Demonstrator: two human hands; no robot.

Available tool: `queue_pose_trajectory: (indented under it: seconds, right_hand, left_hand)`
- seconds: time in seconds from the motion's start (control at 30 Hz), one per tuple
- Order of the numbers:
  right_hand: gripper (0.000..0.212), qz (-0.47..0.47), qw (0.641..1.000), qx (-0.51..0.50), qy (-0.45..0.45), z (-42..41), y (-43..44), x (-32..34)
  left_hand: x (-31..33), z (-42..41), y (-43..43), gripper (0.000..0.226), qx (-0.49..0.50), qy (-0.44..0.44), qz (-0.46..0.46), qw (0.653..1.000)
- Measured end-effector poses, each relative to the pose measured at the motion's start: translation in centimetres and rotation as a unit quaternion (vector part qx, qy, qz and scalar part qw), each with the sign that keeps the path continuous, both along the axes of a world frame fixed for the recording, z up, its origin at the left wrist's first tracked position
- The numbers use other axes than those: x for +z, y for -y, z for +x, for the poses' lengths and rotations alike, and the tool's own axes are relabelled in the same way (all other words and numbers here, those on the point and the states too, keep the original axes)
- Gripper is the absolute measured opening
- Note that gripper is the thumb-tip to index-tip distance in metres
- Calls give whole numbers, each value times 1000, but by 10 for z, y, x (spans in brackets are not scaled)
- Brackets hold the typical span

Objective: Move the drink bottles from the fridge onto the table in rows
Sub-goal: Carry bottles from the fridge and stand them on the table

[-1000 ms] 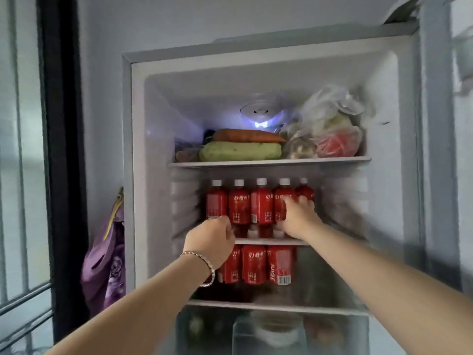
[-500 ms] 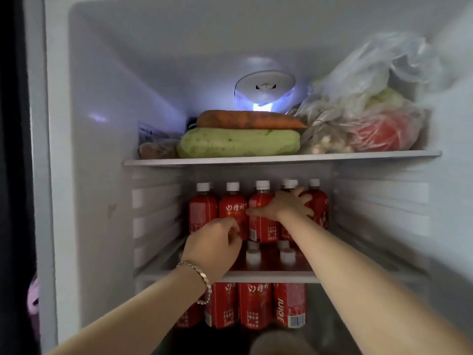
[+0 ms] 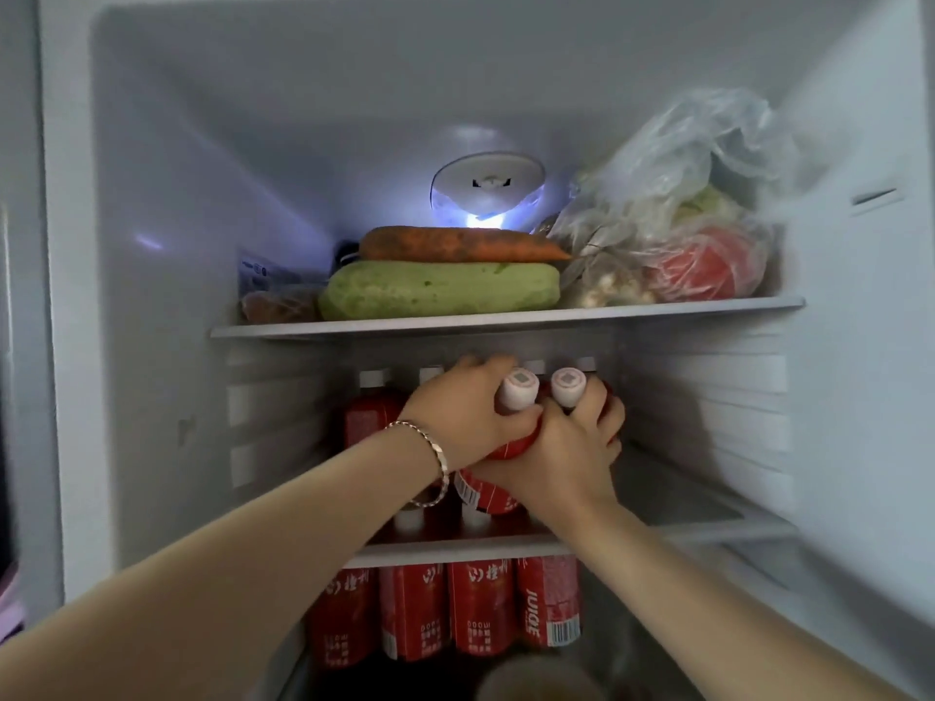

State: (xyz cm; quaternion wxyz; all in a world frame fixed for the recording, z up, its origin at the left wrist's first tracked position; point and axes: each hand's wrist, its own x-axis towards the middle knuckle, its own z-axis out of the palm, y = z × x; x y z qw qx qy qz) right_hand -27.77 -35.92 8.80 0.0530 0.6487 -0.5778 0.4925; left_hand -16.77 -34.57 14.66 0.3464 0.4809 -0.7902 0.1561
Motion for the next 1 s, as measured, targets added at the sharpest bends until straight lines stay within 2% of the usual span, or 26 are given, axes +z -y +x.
queue_pose_trajectory:
  seconds: [0.1,0.2,0.33,0.43,0.5,0.57,0.67,0.73,0.83,0.9,1.0]
  right_hand:
    - [101,-32,999,22,-23,-7,-10,-6]
    - [87,-41,997,58,-32,-14,-20,-7]
    - [69,-52,997,58,17,-23,-26,-6]
    - [64,-80,994,30,66,-26,-28,-10]
    - [61,-100,988,46,112,-27,-27,-14]
    - [66,-142,979,82,117,-29,-29,-20]
    - [99,-218,969,109,25,-26,-37,-23]
    - [115,-248,963,103,-10,-23,-40,-25]
    - [115,-281,951,119,-50,-19,-43,-23]
    - [112,-306,941,123,-77,-17,-45,-20]
    - [108,-320,933,129,-100,-17,-48,-16]
  left_hand:
    - [-1,-6,-11,27,-15,55,-97,994]
    - [0,-5,-14,24,53,77,-109,990]
    - [1,12,-17,25,128,48,-123,983]
    - [-7,23,-25,27,137,52,-167,975]
    - [-8,28,-32,34,126,74,-203,968]
    - [-3,29,-40,38,104,76,-215,968]
    - [3,27,-45,34,88,81,-176,977]
    - [5,26,-48,39,75,91,-151,981]
    - [7,29,-53,66,50,109,-125,985]
    - [8,29,-56,84,33,139,-149,978]
    - [9,29,-61,79,-25,185,-227,956]
